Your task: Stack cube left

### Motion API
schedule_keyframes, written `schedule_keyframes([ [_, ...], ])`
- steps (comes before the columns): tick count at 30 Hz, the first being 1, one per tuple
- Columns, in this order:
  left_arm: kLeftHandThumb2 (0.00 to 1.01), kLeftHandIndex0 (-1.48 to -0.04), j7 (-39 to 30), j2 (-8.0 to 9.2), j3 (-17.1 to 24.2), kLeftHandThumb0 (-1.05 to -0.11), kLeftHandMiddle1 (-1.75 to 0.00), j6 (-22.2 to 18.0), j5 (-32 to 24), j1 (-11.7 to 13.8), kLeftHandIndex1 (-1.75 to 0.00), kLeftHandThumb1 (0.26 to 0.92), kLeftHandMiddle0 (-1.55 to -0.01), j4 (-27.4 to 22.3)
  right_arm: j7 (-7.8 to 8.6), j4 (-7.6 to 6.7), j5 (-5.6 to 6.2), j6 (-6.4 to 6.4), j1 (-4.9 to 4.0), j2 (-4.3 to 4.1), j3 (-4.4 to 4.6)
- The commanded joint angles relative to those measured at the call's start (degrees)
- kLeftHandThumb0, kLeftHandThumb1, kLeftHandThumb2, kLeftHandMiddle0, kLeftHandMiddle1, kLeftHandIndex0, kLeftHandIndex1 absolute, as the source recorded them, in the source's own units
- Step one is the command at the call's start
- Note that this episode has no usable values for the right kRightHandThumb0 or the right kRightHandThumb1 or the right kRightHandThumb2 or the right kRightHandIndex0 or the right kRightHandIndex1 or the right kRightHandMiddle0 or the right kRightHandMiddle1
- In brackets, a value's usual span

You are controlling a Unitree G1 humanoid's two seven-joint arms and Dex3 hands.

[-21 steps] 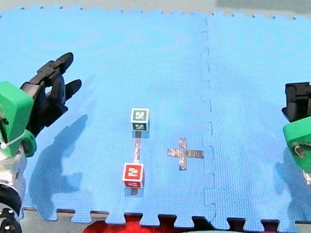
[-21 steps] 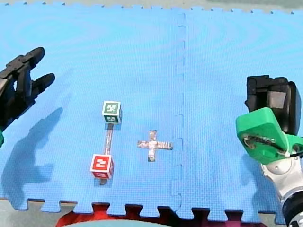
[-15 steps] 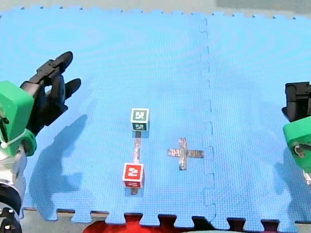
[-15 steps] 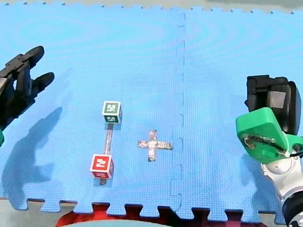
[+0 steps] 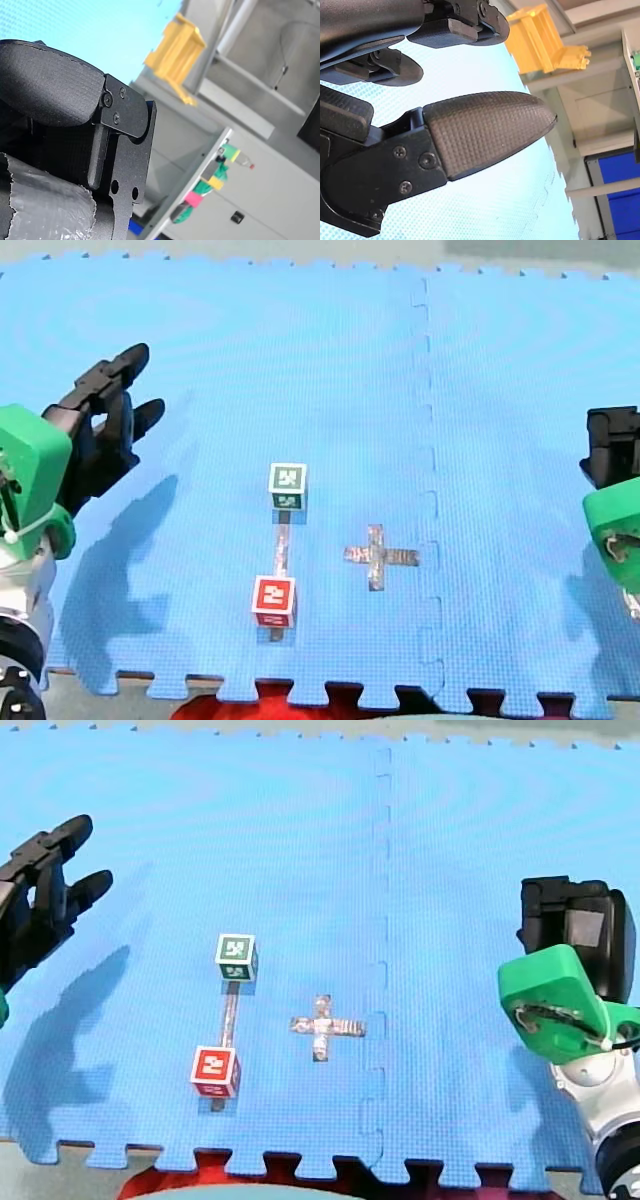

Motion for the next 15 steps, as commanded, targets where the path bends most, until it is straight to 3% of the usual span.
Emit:
schedule_keyframes([
  [1, 0.77, -0.3, -2.1, -0.04, 1.1, -1.048, -0.11, 0.3, -1.6, -0.1, -0.01, 0.921, -0.69, -0.2, -0.04, -0.09, 0.08, 0.09, -0.17, -0.18, -0.13],
  [2, 0.76, -0.31, -3.9, -0.25, 1.9, -1.028, -0.19, 0.3, -2.8, 0.0, -0.01, 0.921, -0.92, -0.2, -0.06, -0.1, 0.06, 0.12, -0.2, -0.2, -0.12],
  [3, 0.74, -0.32, -5.4, -0.34, 2.5, -1.013, -0.38, 0.4, -3.7, 0.1, -0.01, 0.921, -1.09, -0.1, -0.06, -0.11, 0.06, 0.14, -0.23, -0.22, -0.12],
  [4, 0.74, -0.31, -6.3, -0.31, 2.7, -1.006, -0.66, 0.3, -4.1, 0.2, -0.01, 0.921, -1.09, 0.0, -0.06, -0.12, 0.07, 0.14, -0.23, -0.22, -0.12],
  [5, 0.73, -0.29, -6.5, -0.11, 2.4, -1.003, -1.16, 0.1, -3.8, 0.1, -0.01, 0.921, -0.97, 0.1, -0.08, -0.14, 0.06, 0.11, -0.22, -0.2, -0.12],
  [6, 0.73, -0.26, -6.6, 0.06, 2.3, -1.002, -1.45, -0.1, -3.5, 0.1, -0.02, 0.921, -0.88, 0.2, -0.11, -0.15, 0.06, 0.1, -0.21, -0.17, -0.11],
  [7, 0.73, -0.25, -6.6, 0.18, 2.2, -1.002, -1.59, -0.2, -3.3, 0.1, -0.02, 0.921, -0.83, 0.3, -0.15, -0.16, 0.04, 0.08, -0.2, -0.14, -0.1],
  [9, 0.71, -0.25, -6.5, 0.24, 2.2, -1.006, -1.71, -0.2, -3.2, 0.0, -0.02, 0.921, -0.75, 0.4, -0.28, -0.18, -0.03, 0.08, -0.17, -0.1, -0.05],
  [15, 0.71, -0.48, -2.3, 0.37, 1.1, -1.024, -1.75, -2.8, -1.0, 0.3, -0.09, 0.921, -0.76, 0.6, -0.66, -0.23, -0.29, 0.14, -0.11, -0.11, 0.14],
])
